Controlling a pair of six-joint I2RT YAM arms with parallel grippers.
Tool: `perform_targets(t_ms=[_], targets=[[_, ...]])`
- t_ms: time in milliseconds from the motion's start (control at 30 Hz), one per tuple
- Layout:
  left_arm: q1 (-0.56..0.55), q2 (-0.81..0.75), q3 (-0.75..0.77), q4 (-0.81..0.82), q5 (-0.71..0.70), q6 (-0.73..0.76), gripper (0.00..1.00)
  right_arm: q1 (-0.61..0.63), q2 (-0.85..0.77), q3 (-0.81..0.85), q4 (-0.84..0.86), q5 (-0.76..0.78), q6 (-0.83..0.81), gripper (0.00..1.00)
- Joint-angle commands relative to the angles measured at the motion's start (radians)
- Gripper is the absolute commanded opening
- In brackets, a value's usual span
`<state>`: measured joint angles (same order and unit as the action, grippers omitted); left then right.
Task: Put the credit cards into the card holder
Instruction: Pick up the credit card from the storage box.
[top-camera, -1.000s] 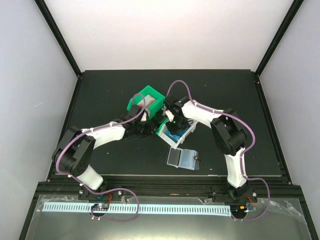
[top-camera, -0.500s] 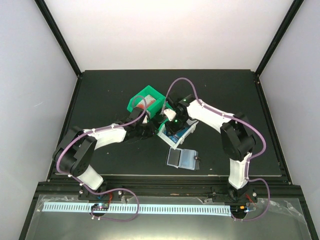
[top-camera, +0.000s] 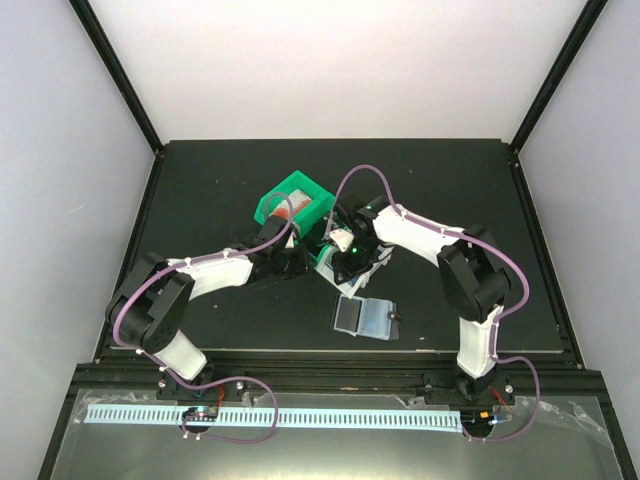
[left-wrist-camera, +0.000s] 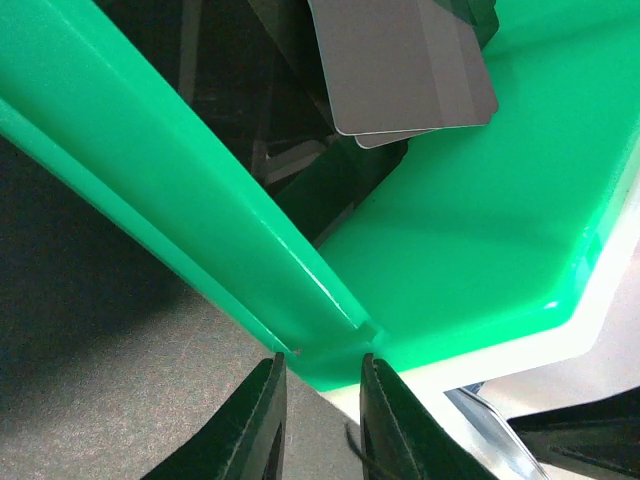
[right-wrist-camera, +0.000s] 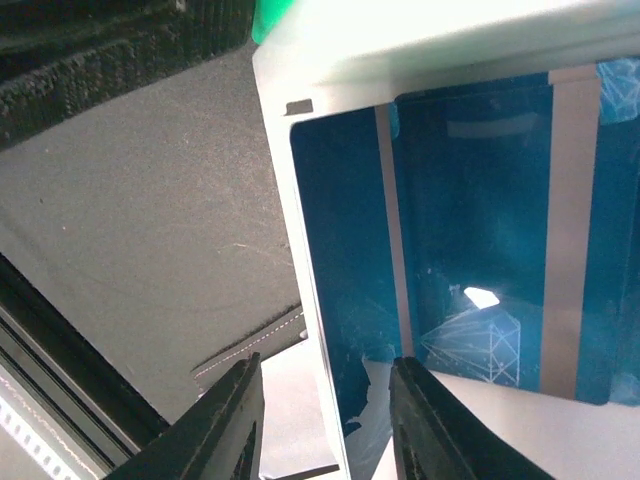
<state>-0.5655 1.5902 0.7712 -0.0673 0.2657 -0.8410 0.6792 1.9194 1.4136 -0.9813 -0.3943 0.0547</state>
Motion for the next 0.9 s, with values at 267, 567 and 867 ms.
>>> perform_targets(t_ms=[267,567,867], targets=[[-0.009,0.013,-0.001,0.017,-0.018,-0.003,0.23,0.039,0.082,0.083,0.026,0.041,0.016,0.38],[-0.01,0.021,-0.001,0.021,-0.012,-0.003,0.23,0.042,0.009,0.049,0.01,-0.001,0.01,0.33],[-0.011,0.027,-0.001,0.021,-0.013,-0.004,0.22,0.042,-0.004,0.046,0.003,0.006,0.011,0.33]])
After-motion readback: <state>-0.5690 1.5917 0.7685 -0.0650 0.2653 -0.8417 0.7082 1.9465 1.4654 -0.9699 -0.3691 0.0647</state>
